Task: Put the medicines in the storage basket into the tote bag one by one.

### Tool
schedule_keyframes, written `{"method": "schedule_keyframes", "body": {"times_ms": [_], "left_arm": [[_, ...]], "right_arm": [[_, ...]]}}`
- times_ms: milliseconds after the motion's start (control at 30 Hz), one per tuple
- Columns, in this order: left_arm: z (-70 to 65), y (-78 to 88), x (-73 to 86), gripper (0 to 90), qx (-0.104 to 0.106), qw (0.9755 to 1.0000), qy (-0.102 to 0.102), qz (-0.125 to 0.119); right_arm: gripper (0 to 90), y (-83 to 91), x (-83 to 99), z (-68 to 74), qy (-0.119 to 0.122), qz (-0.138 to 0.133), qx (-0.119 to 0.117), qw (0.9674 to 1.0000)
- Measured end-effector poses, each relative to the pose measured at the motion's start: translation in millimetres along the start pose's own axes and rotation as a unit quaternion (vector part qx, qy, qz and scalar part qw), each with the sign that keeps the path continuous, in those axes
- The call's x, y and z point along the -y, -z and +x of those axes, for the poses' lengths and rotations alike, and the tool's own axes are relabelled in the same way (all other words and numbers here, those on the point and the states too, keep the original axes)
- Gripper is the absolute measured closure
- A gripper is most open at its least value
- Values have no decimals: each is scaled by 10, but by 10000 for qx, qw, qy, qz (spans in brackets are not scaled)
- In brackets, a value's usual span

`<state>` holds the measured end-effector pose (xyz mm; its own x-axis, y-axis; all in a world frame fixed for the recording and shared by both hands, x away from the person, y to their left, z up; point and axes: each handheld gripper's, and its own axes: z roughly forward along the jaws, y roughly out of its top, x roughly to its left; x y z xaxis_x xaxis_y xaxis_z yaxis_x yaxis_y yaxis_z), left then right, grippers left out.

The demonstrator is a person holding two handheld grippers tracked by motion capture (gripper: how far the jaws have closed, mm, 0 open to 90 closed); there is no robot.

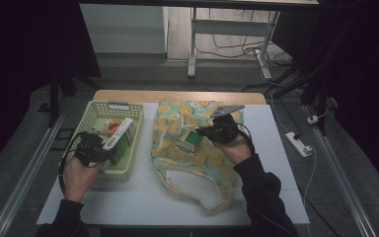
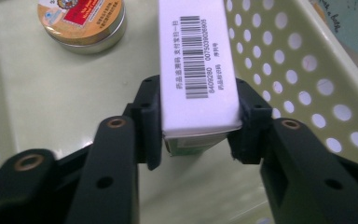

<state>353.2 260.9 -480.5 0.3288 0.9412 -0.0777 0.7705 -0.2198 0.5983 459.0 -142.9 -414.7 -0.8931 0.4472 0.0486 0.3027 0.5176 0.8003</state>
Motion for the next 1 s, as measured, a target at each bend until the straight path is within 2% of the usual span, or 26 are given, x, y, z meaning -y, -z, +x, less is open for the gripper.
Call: {"method": "schedule_keyframes", "body": {"times_ms": [133, 233, 267, 367, 567, 867, 1000], "left_arm": [[29, 6, 10, 618, 63, 9999, 110, -35], [36, 24, 12, 622, 45, 9999, 112, -72], [40, 41, 11, 623, 71, 9999, 102, -100], [51, 112, 6, 624, 320, 9991, 79, -275], [37, 243, -4, 625, 319, 9983, -90, -469], [23, 448, -14, 625, 343, 9962, -162, -786], [31, 560, -13, 625, 497, 9940, -115, -964]], "right_arm": [[894, 1, -1, 1, -4, -3, 9, 10000], [895, 3, -2, 1, -17, -13, 10, 10000], [894, 3, -2, 1, -17, -12, 8, 10000], [895, 1, -2, 0, -25, -15, 11, 10000], [895, 15, -6, -1, -37, -28, 27, 10000], [895, 24, -5, -10, -57, -47, 29, 10000], [895, 31, -5, -16, -52, -58, 36, 10000]]}}
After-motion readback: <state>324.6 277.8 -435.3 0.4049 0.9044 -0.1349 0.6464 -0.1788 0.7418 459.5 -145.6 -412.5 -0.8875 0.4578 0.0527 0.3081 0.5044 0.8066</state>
